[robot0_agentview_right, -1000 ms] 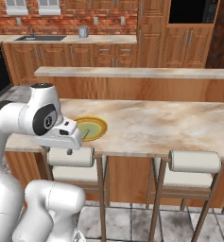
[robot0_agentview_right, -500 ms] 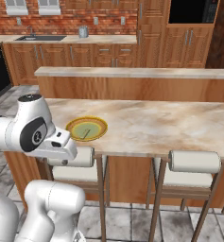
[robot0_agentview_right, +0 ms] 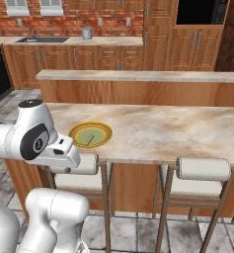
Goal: Retrieve the butter from the fridge and place it on a plate on the dining table. Then retrieve the butter knife by the fridge and place it near the plate.
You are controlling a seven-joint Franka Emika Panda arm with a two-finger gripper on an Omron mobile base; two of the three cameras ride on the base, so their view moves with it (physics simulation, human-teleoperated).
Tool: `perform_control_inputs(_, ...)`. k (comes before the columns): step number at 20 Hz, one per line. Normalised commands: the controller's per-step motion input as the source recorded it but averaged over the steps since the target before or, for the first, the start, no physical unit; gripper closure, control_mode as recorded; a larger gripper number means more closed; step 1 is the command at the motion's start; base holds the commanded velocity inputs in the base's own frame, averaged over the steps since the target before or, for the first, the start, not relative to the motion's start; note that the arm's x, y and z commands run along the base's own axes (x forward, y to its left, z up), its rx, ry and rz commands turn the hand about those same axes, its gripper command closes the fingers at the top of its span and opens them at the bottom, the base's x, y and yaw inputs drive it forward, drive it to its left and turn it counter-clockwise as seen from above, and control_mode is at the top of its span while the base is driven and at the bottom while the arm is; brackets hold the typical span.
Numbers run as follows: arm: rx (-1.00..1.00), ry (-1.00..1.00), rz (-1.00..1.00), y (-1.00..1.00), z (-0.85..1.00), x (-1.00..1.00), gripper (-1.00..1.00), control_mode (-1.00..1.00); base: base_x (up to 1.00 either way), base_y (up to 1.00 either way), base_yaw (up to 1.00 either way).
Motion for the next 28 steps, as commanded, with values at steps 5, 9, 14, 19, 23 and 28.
perform_control_inputs(5, 0.00, 0.00, 0.00, 0.07, -0.02, -0.17, -1.00, 1.00, -0.19, 0.12, 0.00)
perform_control_inputs(9, 0.00, 0.00, 0.00, 0.00, 0.00, 0.00, -1.00, 1.00, -0.58, 0.74, -0.01)
perform_control_inputs(14, 0.00, 0.00, 0.00, 0.00, 0.00, 0.00, -1.00, 1.00, -0.32, 0.99, -0.07)
perform_control_inputs(19, 0.00, 0.00, 0.00, 0.00, 0.00, 0.00, -1.00, 1.00, -0.02, 0.99, -0.12)
perform_control_inputs(23, 0.00, 0.00, 0.00, 0.00, 0.00, 0.00, -1.00, 1.00, 0.00, 1.00, -0.12)
perform_control_inputs(28, 0.00, 0.00, 0.00, 0.00, 0.00, 0.00, -1.00, 1.00, 0.00, 1.00, -0.11)
